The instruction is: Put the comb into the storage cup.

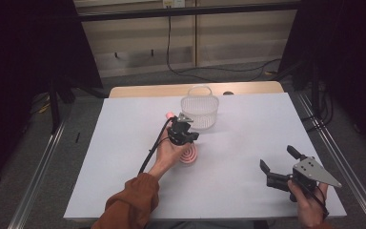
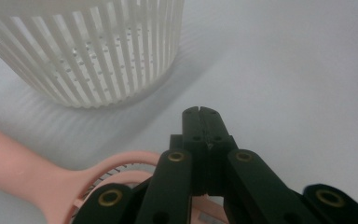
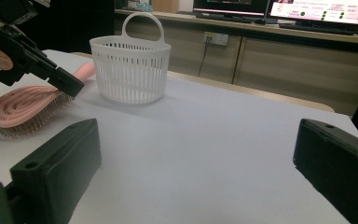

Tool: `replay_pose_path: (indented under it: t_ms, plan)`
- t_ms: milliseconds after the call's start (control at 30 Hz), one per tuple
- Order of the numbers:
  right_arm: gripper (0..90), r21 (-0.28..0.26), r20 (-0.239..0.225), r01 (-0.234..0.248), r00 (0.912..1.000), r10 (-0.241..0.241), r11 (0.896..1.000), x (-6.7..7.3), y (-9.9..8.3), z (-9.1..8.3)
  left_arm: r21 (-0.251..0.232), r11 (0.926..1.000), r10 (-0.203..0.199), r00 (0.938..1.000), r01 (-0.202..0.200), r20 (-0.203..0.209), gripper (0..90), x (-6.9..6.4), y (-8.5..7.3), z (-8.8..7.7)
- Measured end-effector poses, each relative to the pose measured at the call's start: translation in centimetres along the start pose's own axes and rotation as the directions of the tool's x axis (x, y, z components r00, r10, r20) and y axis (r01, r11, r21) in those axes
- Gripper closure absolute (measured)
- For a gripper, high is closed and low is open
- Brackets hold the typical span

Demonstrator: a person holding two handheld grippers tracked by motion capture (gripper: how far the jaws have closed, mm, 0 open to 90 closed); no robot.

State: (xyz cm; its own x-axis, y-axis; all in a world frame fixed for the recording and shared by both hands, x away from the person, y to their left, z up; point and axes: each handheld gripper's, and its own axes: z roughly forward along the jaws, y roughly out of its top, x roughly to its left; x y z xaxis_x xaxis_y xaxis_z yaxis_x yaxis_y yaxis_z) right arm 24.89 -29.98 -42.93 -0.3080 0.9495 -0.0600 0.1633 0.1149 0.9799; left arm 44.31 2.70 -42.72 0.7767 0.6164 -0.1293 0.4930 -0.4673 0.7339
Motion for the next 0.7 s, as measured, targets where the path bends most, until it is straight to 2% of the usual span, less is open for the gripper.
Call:
replay_pose_path:
  t_ms: [367, 467, 567, 700]
  plan:
    - [0.3, -0.002, 0.002, 0.003, 1.0, -0.003, 1.0, 0.0, 0.0, -0.1, -0.005, 0.9998, -0.019, 0.9998, 0.019, 0.009, 90.0, 0.2, -0.3, -0.4]
    - [0.2, -0.004, 0.005, 0.002, 1.0, -0.002, 1.0, 0.0, 0.0, -0.1, -0.012, 0.9993, -0.035, 0.9991, 0.036, 0.024, 90.0, 0.2, -0.5, -0.6]
    - [0.3, -0.003, 0.002, 0.003, 1.0, -0.003, 1.0, 0.0, 0.0, -0.1, -0.012, 0.9993, -0.035, 0.998, 0.036, 0.052, 90.0, -0.2, -0.8, -0.7]
    - [0.3, -0.003, 0.004, 0.004, 1.0, -0.004, 1.0, 0.0, 0.0, -0.1, -0.01, 0.9994, -0.032, 0.9976, 0.032, 0.062, 90.0, -0.8, -1.0, -0.7]
